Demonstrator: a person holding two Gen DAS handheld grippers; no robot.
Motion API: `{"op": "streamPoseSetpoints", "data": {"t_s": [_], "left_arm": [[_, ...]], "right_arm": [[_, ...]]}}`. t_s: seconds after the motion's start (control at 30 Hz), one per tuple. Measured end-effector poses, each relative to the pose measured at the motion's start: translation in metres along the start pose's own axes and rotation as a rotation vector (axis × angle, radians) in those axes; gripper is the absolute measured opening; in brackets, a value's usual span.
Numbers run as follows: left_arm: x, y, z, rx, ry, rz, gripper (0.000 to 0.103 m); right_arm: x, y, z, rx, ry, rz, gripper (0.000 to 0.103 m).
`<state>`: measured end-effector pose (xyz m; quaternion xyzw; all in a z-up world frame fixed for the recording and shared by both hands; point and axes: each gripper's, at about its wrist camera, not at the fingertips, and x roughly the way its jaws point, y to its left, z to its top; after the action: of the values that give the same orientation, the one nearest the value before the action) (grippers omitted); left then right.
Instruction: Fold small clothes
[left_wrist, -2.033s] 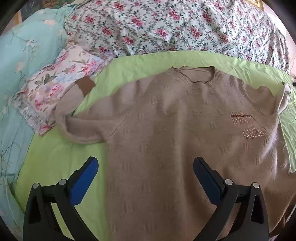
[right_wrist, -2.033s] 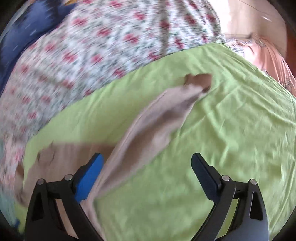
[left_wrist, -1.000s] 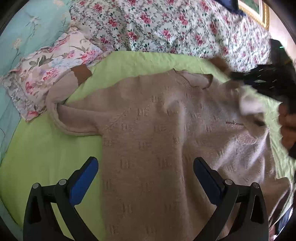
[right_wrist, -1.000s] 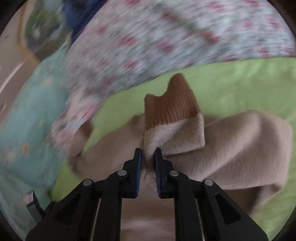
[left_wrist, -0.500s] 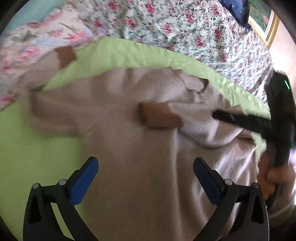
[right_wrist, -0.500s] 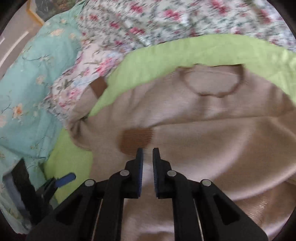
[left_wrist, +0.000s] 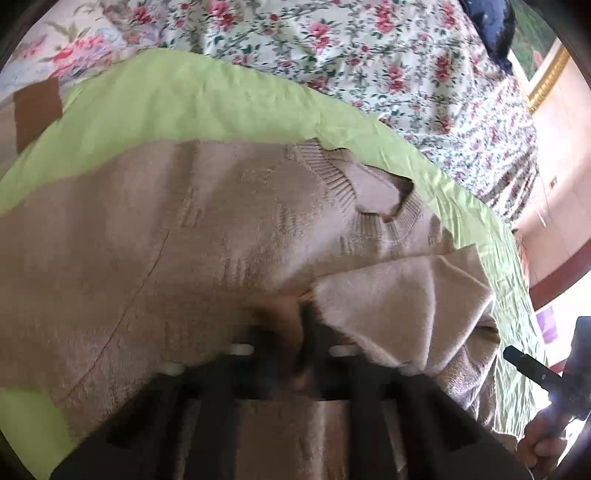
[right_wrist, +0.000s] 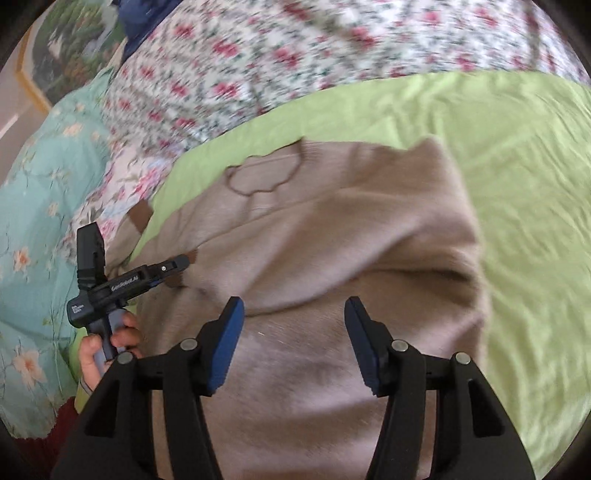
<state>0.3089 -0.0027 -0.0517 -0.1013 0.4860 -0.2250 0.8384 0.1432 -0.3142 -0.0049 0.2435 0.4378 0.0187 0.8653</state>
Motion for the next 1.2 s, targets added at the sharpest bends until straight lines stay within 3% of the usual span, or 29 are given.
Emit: {"op": "streamPoseSetpoints", "data": {"t_s": [0.1,0.17,0.2,0.27,0.3,0.43,0.6,0.83,0.87,0.9,0.93,1.0,1.07,1.2], "left_arm": [[-0.042,-0.005,-0.002,0.0,-0.052,-0.036,0.007],[-0.065,-0.002,-0.007,0.023,-0.102,-0.002,0.007],[-0.065,0.003,-0.009,0.043,-0.105,0.055,0.007],[-0.047,0.016,-0.012,0.048,-0.034,0.125,0.007],[-0.036,0.025,-0.015,0.029,0.004,0.131,0.007],[-0.028,0.038,-0.019,-0.019,0.008,0.135,0.006],[-0.041,0.05,-0.008,-0.081,-0.051,0.159,0.005],[-0.039,0.059,-0.015,-0.087,-0.025,0.171,0.006],[-0.038,0.058,-0.015,-0.084,-0.024,0.175,0.006],[-0.037,0.054,-0.015,-0.079,-0.022,0.175,0.005],[-0.038,0.052,-0.015,-0.075,-0.023,0.173,0.005],[-0.039,0.042,-0.013,-0.056,-0.026,0.144,0.006],[-0.032,0.03,-0.013,-0.012,-0.025,0.166,0.006],[-0.016,0.028,-0.017,0.011,0.014,0.188,0.006]], "right_arm": [[-0.014,-0.01,-0.001,0.012,-0.028,-0.03,0.058],[-0.028,-0.021,0.003,0.024,-0.065,-0.061,0.058],[-0.031,-0.024,0.005,0.022,-0.075,-0.078,0.058],[-0.032,-0.034,0.011,0.016,-0.088,-0.135,0.058],[-0.028,-0.04,0.016,0.023,-0.08,-0.157,0.058],[-0.006,-0.06,0.039,0.043,-0.04,-0.193,0.058],[0.032,-0.08,0.06,0.075,0.036,-0.172,0.059],[0.07,-0.096,0.049,0.154,0.125,-0.104,0.06],[0.071,-0.094,0.047,0.148,0.128,-0.096,0.058],[0.072,-0.092,0.046,0.139,0.135,-0.086,0.045],[0.07,-0.092,0.048,0.149,0.138,-0.067,0.012],[0.05,-0.085,0.057,0.095,0.069,-0.097,0.011],[0.028,-0.079,0.064,0.04,0.006,-0.138,0.01],[0.054,-0.083,0.057,-0.02,0.088,-0.26,0.012]]}}
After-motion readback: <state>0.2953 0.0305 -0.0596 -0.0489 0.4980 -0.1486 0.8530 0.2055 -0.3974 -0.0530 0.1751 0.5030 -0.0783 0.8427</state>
